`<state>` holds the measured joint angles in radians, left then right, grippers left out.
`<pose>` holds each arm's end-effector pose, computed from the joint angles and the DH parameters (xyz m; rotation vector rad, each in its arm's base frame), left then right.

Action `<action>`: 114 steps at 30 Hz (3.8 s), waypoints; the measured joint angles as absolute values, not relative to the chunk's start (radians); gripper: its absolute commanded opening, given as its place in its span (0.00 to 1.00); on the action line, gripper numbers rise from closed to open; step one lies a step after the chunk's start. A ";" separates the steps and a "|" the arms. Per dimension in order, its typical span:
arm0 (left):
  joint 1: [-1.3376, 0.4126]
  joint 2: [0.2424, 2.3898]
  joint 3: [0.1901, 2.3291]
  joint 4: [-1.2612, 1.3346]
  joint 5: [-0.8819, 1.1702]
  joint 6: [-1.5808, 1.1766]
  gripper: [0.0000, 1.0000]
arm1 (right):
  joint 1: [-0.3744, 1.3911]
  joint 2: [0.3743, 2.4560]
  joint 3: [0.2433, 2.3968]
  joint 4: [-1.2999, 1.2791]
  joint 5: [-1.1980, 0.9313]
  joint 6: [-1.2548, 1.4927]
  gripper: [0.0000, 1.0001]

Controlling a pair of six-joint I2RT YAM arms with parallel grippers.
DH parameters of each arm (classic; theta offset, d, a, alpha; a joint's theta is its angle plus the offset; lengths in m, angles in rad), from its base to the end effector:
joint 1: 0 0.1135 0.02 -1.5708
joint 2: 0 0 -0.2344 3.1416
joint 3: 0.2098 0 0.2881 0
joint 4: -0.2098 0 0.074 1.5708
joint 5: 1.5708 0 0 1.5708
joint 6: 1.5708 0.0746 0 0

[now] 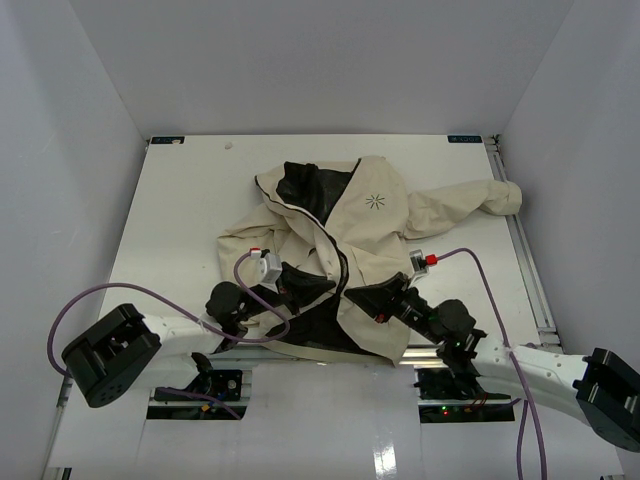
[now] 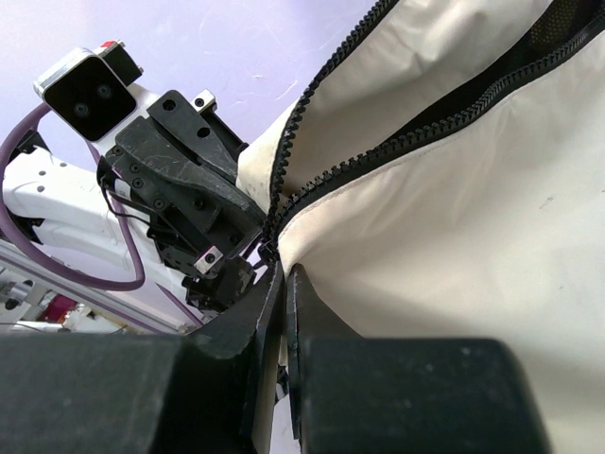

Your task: Zip up the jacket

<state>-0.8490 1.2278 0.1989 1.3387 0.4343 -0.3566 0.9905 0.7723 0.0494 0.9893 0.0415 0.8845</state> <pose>0.1567 -0.2255 0.1670 0.7232 1.2071 -1.2911 0.1377 0.2044 0.1747 -0.0382 1.4802 1.5442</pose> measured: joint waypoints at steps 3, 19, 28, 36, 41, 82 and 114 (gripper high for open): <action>-0.852 1.235 0.204 1.340 0.434 -0.356 0.00 | 0.991 0.762 0.049 0.979 0.050 0.885 0.08; -0.863 1.236 0.203 1.339 0.451 -0.356 0.00 | 1.002 0.673 0.049 0.864 0.075 0.883 0.08; -0.863 1.234 0.188 1.344 0.463 -0.342 0.00 | 1.005 0.674 0.049 0.862 0.075 0.889 0.08; -0.863 1.229 0.178 1.360 0.469 -0.328 0.00 | 1.010 0.656 0.048 0.863 0.075 0.930 0.08; -0.863 1.229 0.178 1.364 0.471 -0.327 0.00 | 1.010 0.653 0.047 0.864 0.076 0.953 0.08; -0.863 1.262 0.180 1.340 0.613 -0.372 0.54 | 0.993 0.590 0.035 0.860 0.032 0.857 0.08; -0.863 1.265 0.165 1.338 0.619 -0.396 0.24 | 0.990 0.644 0.035 0.855 -0.037 0.802 0.08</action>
<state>-0.8635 1.2649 0.1652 1.3380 0.6189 -0.3960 0.9897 0.6444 0.0353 0.8548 -0.0371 0.8015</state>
